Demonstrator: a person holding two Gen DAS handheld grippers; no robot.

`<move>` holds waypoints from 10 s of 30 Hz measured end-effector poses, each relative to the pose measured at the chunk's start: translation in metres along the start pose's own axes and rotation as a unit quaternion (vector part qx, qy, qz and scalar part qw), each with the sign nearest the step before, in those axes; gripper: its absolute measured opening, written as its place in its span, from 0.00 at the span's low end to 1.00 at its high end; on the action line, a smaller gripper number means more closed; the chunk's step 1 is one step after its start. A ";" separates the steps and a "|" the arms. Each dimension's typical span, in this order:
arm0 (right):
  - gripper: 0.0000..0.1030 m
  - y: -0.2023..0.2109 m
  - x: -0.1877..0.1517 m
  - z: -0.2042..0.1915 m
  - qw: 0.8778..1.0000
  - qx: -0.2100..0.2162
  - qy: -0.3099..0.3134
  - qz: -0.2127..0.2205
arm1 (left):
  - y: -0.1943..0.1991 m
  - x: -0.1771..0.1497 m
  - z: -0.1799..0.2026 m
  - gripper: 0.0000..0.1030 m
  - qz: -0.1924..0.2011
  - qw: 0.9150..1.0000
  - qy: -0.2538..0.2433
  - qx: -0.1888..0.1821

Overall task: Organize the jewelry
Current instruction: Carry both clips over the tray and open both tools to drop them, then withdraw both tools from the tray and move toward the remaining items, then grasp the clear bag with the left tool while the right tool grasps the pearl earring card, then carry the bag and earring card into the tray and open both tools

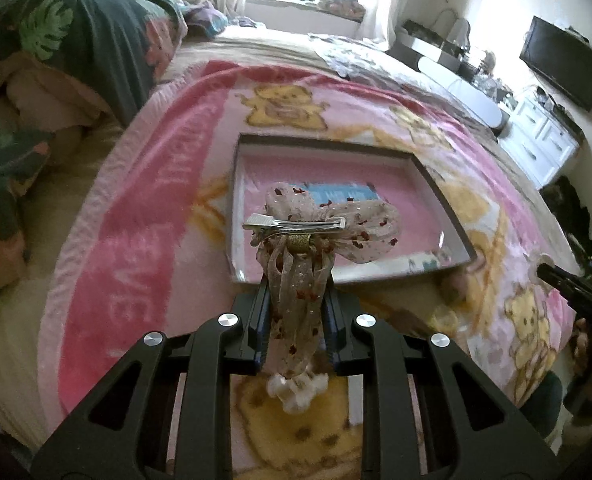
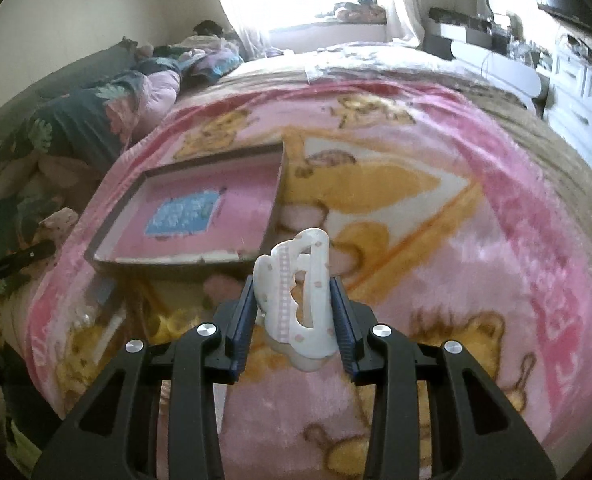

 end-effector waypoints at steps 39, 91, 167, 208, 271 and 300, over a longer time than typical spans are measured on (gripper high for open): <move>0.34 -0.141 0.050 -0.097 0.996 0.008 0.067 -0.052 | -0.116 0.042 -0.007 0.21 -0.050 0.998 -0.023 0.020; 0.91 0.051 0.017 -0.078 0.995 0.058 0.015 0.077 | 0.041 0.017 0.033 0.91 0.043 0.996 -0.045 0.066; 0.70 -0.032 -0.114 -0.048 0.992 0.040 0.045 -0.107 | -0.048 -0.102 0.090 0.59 -0.096 0.993 -0.046 -0.048; 0.38 0.032 -0.078 -0.063 0.997 0.028 0.070 -0.001 | 0.020 -0.070 0.089 0.32 -0.010 0.997 -0.068 -0.038; 0.38 -0.086 0.045 -0.057 0.998 -0.011 0.063 -0.008 | -0.089 0.046 0.052 0.32 -0.020 0.997 -0.064 -0.026; 0.72 -0.107 0.025 -0.075 0.997 0.001 0.071 -0.034 | -0.081 0.028 0.040 0.55 -0.036 0.998 -0.056 -0.013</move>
Point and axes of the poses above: each gripper's, at about its wrist camera, not at the fingertips, and y roughly against the way its jaws point, z to its right, x to its top, the point moved 4 cm from there along -y, roughly the way its jaws point, and after that the axes turned 10 degrees about -y, right-handed, at the moved point
